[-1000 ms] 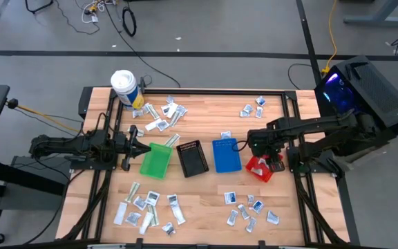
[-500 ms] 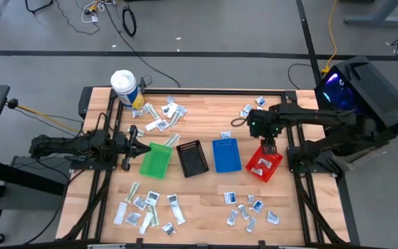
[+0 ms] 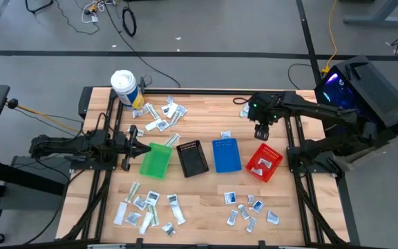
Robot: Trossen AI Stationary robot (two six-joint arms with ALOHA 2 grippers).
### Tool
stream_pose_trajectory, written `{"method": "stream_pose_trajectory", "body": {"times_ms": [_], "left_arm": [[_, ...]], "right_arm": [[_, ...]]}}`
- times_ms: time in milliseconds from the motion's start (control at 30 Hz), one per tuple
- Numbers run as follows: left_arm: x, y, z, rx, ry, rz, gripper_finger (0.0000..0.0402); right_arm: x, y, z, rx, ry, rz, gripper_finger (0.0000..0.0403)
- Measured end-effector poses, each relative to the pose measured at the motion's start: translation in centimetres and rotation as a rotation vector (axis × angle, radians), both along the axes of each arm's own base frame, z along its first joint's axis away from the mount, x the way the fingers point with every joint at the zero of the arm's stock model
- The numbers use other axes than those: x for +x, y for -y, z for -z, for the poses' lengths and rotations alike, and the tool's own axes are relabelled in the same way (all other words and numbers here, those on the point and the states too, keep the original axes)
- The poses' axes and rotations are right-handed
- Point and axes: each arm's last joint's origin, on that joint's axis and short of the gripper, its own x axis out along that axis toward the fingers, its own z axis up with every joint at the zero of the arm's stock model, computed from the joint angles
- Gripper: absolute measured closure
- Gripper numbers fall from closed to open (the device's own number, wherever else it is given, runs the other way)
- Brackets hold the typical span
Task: Pick & Place First Aid Supplies
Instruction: Put the alcohol pad into the blue basket
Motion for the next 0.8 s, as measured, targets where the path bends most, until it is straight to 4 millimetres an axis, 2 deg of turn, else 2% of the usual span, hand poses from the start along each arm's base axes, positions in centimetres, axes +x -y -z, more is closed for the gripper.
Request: {"method": "stream_pose_trajectory", "body": {"times_ms": [167, 367, 533, 800], "left_arm": [[0.0, 0.0, 0.0, 0.000, 0.000, 0.000, 0.0369], [0.0, 0.0, 0.0, 0.000, 0.000, 0.000, 0.0369], [0.0, 0.0, 0.0, 0.000, 0.000, 0.000, 0.0369], [0.0, 0.0, 0.0, 0.000, 0.000, 0.000, 0.0369]], "right_arm": [[0.5, 0.4, -1.5, -0.039, 0.029, -0.088, 0.0191], [1.7, 1.1, -3.4, -0.041, 0.066, -0.296, 0.0191], [2.9, 2.1, -3.3, -0.011, 0.078, -0.440, 0.0191], [4.9, 3.8, -1.0, -0.058, -0.003, -0.738, 0.0191]]}}
